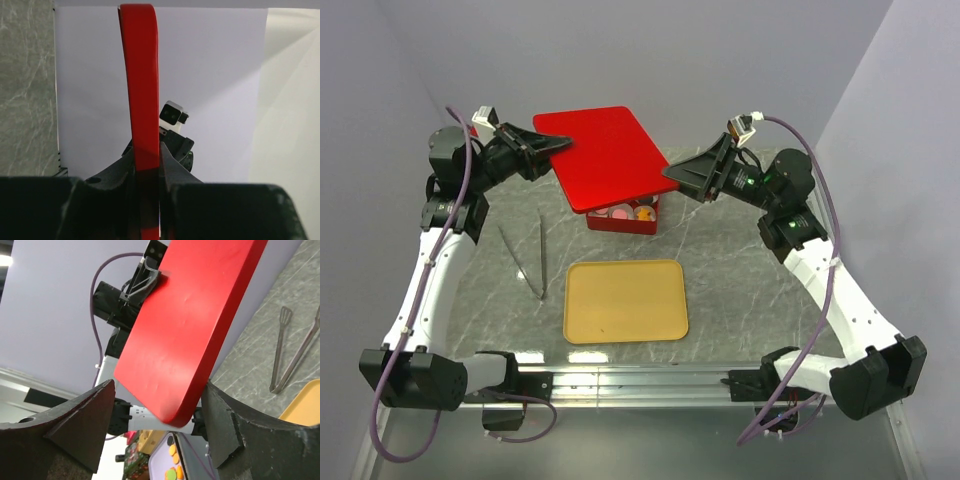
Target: Pack the cookies
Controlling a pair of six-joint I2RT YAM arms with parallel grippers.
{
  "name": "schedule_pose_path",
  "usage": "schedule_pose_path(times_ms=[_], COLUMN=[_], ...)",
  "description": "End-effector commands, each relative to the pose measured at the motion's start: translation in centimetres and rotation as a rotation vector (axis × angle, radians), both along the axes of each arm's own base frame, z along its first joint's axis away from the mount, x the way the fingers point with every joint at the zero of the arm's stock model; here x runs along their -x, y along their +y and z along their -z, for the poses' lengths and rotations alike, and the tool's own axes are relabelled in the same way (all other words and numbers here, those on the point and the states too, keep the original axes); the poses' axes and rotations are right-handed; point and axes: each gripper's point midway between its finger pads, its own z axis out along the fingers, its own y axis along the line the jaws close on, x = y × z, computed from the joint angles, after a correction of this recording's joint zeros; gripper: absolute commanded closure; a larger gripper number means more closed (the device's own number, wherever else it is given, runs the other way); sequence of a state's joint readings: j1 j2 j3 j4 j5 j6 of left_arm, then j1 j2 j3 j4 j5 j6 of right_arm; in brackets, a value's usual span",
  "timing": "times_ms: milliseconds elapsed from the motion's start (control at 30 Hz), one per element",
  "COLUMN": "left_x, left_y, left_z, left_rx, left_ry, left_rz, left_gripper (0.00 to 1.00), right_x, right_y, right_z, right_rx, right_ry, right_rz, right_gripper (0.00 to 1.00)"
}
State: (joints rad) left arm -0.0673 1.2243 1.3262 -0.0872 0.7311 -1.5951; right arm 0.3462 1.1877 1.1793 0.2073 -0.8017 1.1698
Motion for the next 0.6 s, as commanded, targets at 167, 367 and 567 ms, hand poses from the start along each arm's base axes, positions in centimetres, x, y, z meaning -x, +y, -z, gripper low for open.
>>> schedule_pose_path(times_ms=[167, 367, 567], left_x=[1.9, 1.4, 0.6], left_y=[-0.5, -1.2, -1.7], left_z=[-2.1, -1.4, 0.1], left_rx=[-0.066, -0.108, -0.122], left_ry=[-0.164, -0.19, -0.179], left_rz=[0.081, 0.148, 0.193], left_gripper=[1.0, 1.0, 0.93], right_x=[-0.2, -0.4, -0.5], right_y=[0.6, 1.1, 1.2], right_z=[-1.7, -1.1, -0.8], right_rx=[-0.049, -0.051, -0.044], right_ry=[-0.039, -0.021, -0.021], right_rz=[-0.048, -0.078, -0.081], right_gripper=[0.27, 0.61, 0.87])
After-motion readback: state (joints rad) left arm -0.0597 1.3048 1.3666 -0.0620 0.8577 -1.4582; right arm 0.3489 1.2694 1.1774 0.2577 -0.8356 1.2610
